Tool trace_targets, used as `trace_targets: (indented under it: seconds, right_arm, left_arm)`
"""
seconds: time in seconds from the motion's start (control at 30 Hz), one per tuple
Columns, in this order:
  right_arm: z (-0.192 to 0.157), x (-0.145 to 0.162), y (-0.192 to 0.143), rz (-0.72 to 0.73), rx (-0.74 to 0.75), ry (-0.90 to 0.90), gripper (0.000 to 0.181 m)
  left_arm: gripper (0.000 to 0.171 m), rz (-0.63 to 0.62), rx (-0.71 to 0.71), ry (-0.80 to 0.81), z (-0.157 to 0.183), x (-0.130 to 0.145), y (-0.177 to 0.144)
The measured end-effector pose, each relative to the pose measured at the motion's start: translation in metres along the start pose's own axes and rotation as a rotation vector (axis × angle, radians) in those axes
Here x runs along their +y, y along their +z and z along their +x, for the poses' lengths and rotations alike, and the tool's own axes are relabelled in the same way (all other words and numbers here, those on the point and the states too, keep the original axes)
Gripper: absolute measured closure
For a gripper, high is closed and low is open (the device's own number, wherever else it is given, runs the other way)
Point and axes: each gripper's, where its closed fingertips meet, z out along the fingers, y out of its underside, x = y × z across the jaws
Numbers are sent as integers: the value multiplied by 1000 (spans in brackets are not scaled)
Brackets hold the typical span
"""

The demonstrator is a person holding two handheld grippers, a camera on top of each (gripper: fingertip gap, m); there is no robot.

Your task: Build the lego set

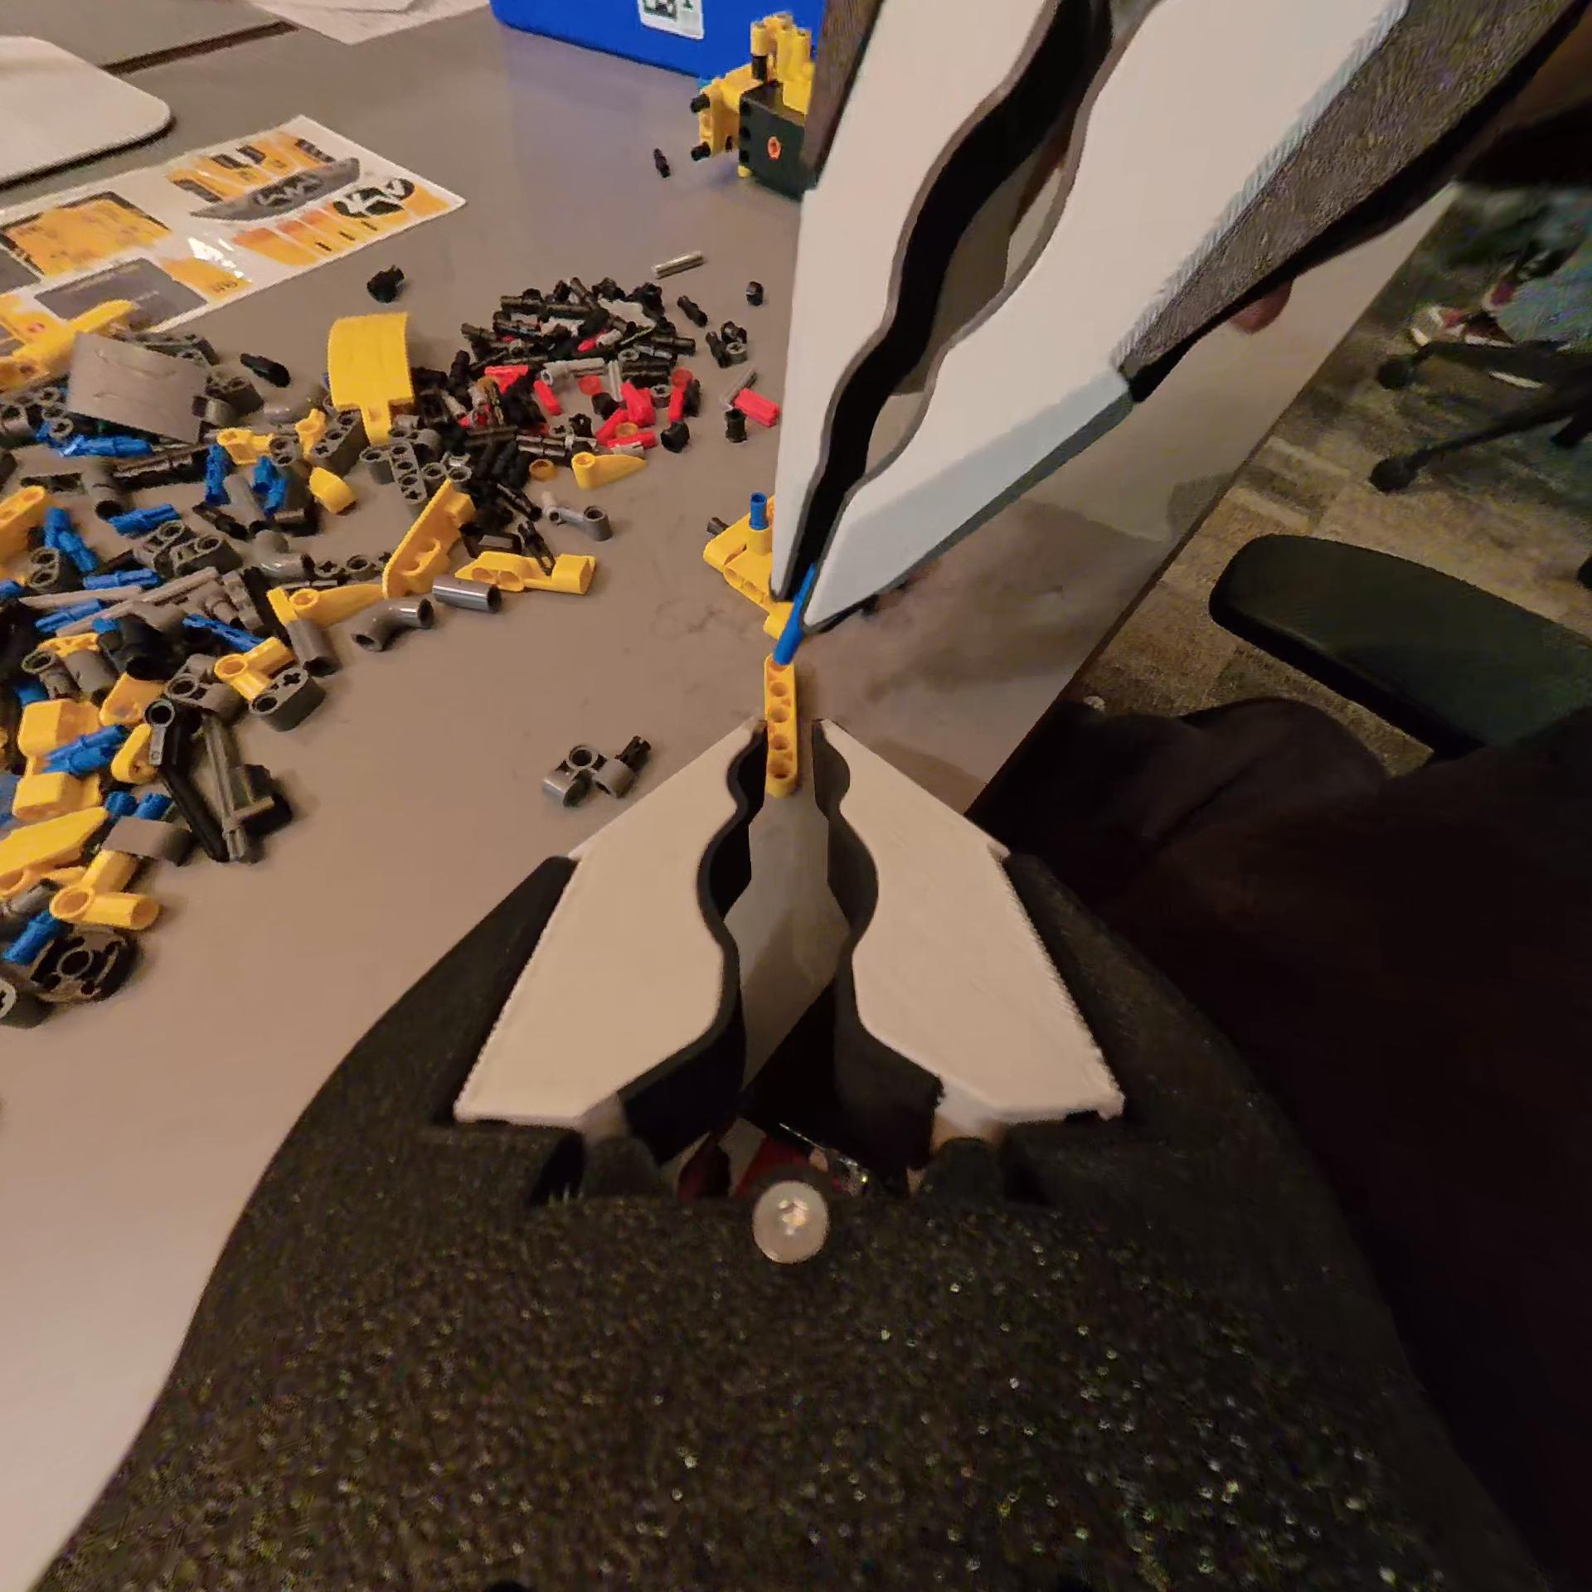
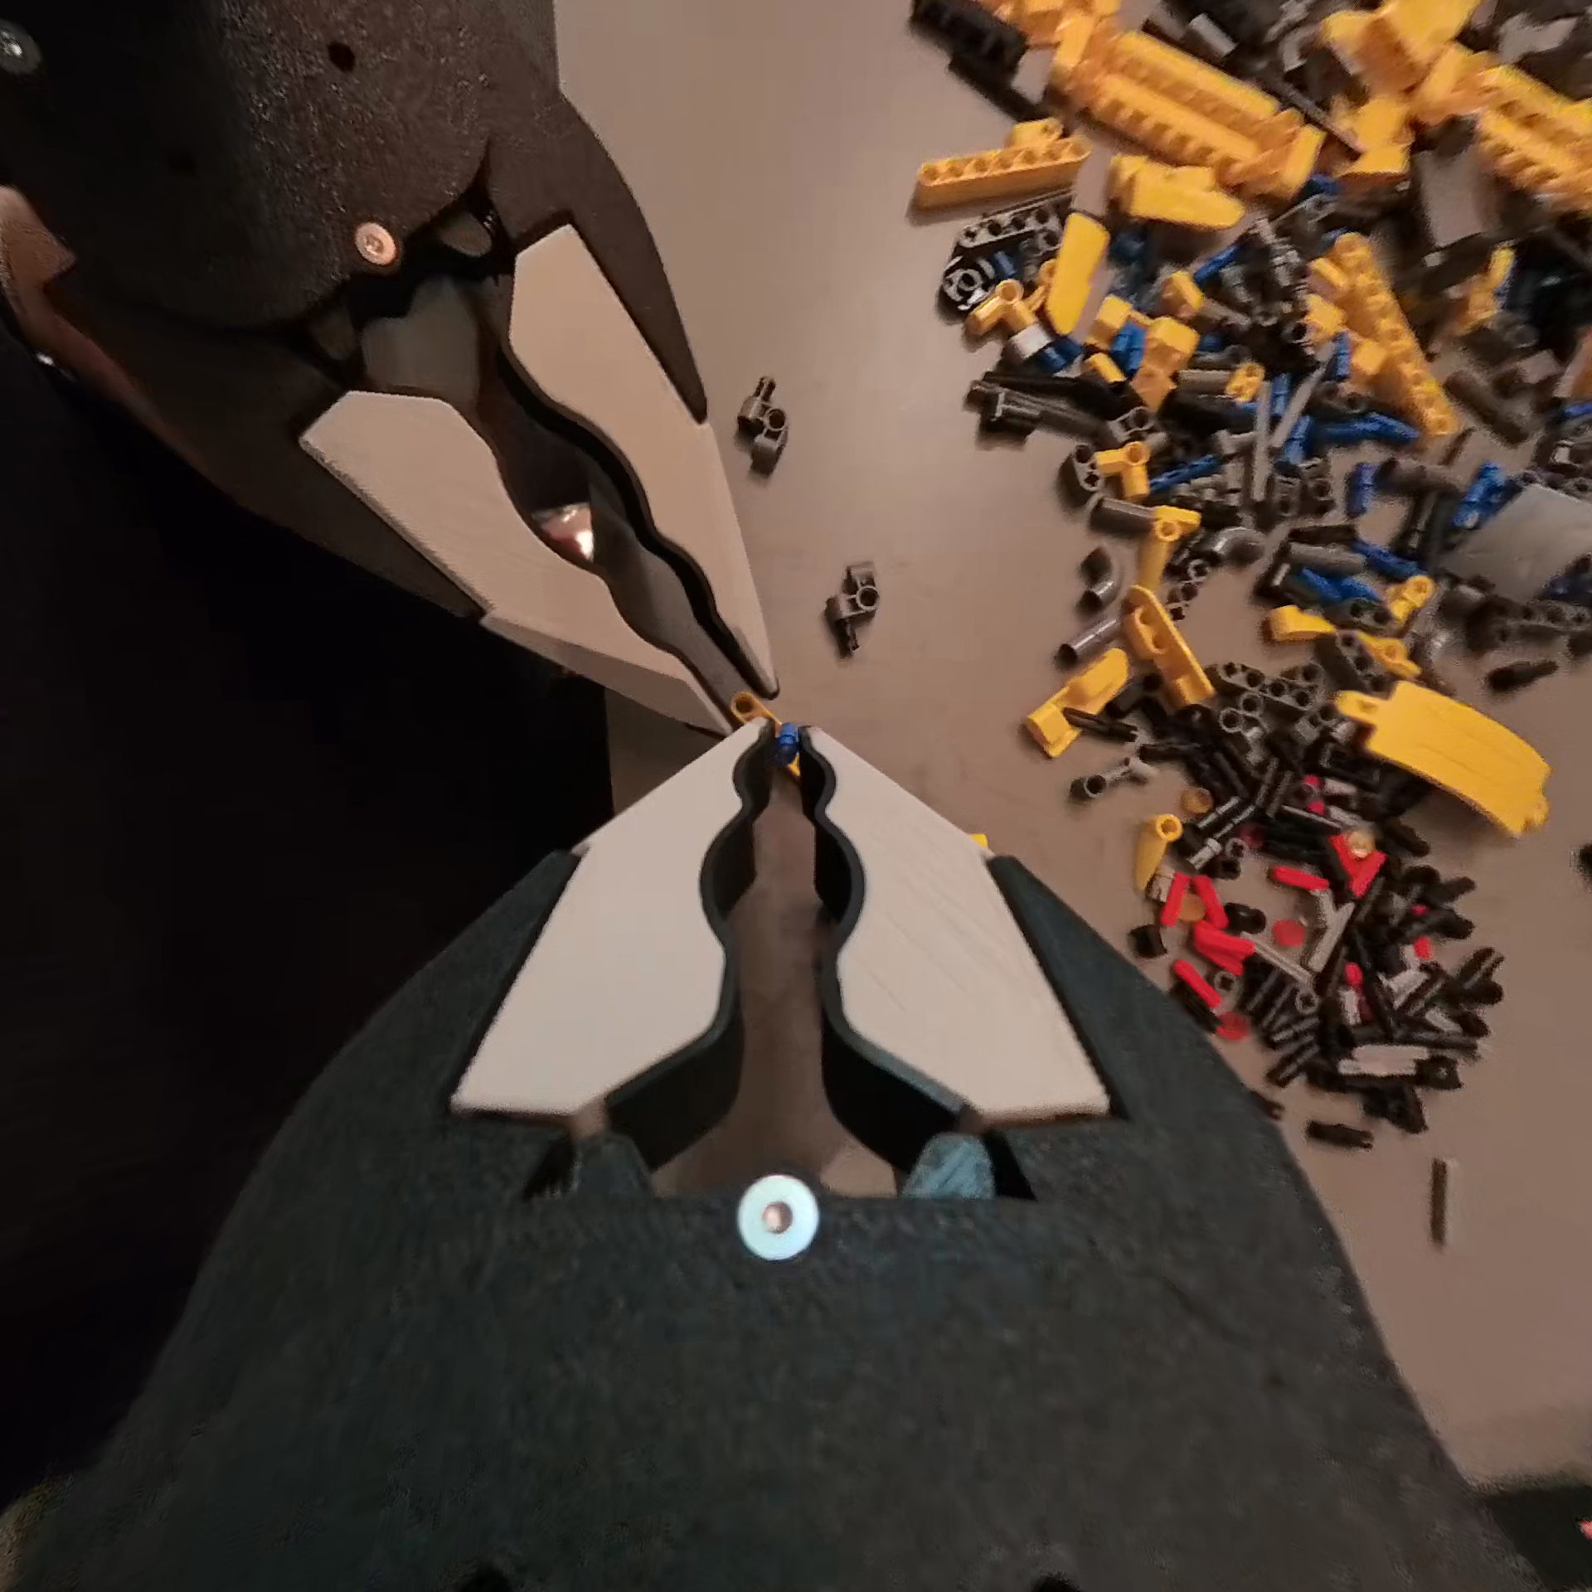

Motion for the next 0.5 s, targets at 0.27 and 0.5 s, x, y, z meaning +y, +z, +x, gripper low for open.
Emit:
trace_targets:
  seconds: [0.27, 0.5]
  right_arm:
    - [-4, 5, 15, -196, -126, -83, 177]
    - [-6, 6, 22, -214, -170, -91, 177]
  left_arm:
    - [161, -16, -14, -8, -1, 4, 0]
    - [161, -27, -19, -7, -1, 5, 0]
